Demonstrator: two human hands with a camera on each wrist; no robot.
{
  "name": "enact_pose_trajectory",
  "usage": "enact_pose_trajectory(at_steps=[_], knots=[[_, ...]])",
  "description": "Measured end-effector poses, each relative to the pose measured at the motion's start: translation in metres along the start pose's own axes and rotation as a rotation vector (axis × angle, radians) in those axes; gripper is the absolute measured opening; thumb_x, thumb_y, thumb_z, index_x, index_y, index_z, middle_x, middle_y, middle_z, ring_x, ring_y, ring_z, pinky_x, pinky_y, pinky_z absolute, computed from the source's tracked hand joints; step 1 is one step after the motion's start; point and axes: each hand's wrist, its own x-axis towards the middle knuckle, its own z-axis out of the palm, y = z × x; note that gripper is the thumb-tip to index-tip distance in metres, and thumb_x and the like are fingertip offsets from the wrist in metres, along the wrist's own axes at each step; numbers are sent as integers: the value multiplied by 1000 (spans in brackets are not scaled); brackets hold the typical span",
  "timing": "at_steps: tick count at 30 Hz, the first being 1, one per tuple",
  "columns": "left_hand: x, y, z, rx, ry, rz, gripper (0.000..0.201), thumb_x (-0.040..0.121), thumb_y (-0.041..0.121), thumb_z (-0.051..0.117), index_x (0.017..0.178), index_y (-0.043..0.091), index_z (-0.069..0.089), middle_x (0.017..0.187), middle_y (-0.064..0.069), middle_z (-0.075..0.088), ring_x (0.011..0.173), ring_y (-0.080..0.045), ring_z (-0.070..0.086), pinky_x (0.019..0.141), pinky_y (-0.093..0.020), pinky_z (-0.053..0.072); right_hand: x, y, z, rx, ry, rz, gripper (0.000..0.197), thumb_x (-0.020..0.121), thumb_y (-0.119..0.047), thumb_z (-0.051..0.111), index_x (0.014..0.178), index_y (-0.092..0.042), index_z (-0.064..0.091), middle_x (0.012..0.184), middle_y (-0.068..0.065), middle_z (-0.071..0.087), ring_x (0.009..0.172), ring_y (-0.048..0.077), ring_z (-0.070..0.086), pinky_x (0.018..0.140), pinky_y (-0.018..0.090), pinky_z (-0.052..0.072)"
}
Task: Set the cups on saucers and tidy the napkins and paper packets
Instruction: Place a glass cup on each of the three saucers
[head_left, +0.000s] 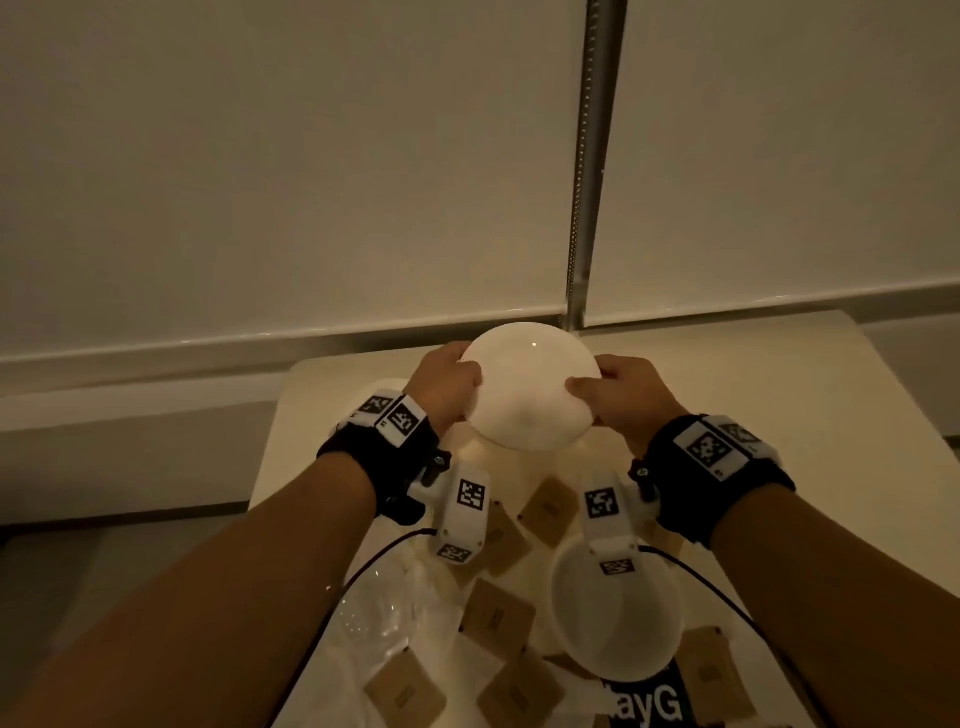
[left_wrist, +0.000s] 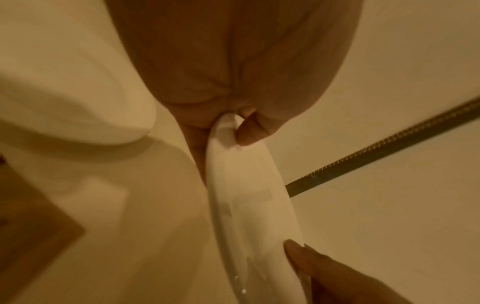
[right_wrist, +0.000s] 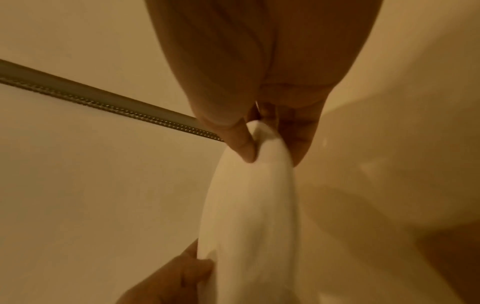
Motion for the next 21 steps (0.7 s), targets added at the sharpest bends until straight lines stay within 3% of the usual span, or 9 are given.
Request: enact_pose_trajectory(at_steps=[2,4,7,12,16,21], knots=[[3,0,-5,193,0,38,42,88,2,48,126,14,60,113,-9,64,104,-30,60,89,-45,54,4,2,4,51,-15,63,18,88,-4,61,104,-5,68,108,16,67,86,25,64,65,35,58],[6,-1,-10,361,-13,47,37,88,3,52,121,13,65,112,-9,66,103,-30,62,93,-44,53,8,3,9,42,-18,88,23,87,1,61,109,-2,67,108,17,67,86,27,65,65,37,59],[15,-2,-12,605,14,38,38,90,11,59,128,13,60,127,-9,62,116,-29,58,101,-39,47,17,6,15,-11,36,109,29,81,3,68,108,-8,63,107,11,62,95,34,63,73,49,60],[24,-4,-8,675,15,23,30,84,17,73,113,10,69,111,-9,69,103,-25,64,88,-32,53,30,15,13,-117,97,125,20,78,2,71,82,-16,63,97,8,63,93,33,64,71,51,60],[30,-13,-1,701,-17,-12,34,81,21,77,112,7,70,108,-10,70,97,-27,67,89,-39,56,39,19,10,-176,111,138,20,81,4,64,77,-16,67,93,9,67,86,31,66,73,49,61],[36,-19,9,675,-31,-36,36,82,21,77,112,4,68,108,-12,69,94,-28,69,86,-40,58,47,20,7,-252,129,128,20,83,1,66,79,-18,67,93,7,67,86,29,65,76,46,60]])
